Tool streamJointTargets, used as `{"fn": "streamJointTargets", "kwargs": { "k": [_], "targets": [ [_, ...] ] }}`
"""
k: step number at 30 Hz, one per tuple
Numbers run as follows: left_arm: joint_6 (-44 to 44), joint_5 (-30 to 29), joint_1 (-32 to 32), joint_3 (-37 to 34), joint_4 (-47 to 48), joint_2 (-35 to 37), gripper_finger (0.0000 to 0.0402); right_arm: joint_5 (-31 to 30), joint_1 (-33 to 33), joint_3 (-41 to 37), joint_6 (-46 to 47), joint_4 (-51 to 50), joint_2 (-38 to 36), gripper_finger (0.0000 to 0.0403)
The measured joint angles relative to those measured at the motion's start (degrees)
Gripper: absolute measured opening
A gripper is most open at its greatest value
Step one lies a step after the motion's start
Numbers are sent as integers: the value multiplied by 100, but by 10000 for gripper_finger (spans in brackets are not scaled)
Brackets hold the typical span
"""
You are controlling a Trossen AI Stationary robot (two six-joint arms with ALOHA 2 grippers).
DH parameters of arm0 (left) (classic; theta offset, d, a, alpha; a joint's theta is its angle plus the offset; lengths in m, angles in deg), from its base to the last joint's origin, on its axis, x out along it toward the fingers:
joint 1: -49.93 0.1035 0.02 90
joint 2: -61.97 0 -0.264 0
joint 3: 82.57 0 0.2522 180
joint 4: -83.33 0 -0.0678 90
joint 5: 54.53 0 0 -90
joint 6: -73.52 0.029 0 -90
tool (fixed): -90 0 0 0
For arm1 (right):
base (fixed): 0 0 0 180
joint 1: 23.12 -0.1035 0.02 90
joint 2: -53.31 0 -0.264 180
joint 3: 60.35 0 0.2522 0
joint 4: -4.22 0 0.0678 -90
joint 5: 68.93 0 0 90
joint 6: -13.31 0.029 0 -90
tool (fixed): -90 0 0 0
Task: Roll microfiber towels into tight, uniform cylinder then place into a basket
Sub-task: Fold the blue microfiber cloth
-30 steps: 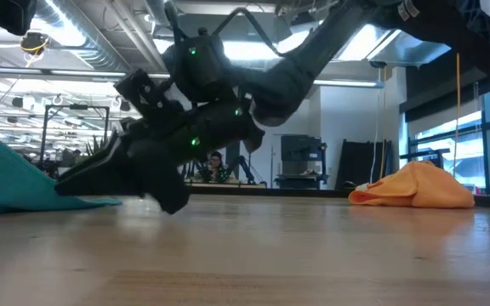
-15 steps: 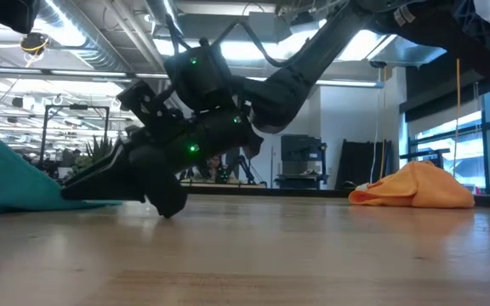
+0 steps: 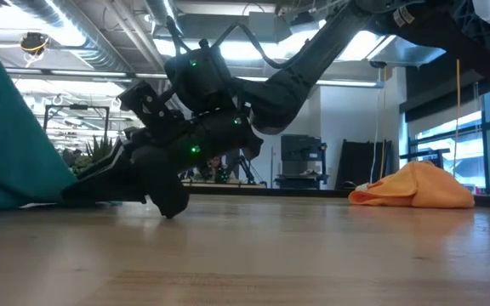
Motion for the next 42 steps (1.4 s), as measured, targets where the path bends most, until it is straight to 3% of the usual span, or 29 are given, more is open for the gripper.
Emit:
{"fn": "streamJointTargets", "kwargs": {
  "k": [8,22,26,32,36,42],
  "targets": [
    [412,-101,0,400,112,1,0,-188,-7,0,9,-19,2,119],
    [544,-136,-1,416,94,-1,0,-535,-7,-2,23,25,4,117],
    [640,-136,-1,416,90,1,0,-577,-7,-2,56,31,4,90],
    [688,-138,-1,418,90,0,0,-597,-4,-4,164,29,13,12],
    [688,-177,0,420,99,1,0,-720,-1,-5,258,-8,-1,8],
    [681,-527,8,420,114,-1,0,-1195,73,-20,-35,-1004,-438,4]
  ]
}}
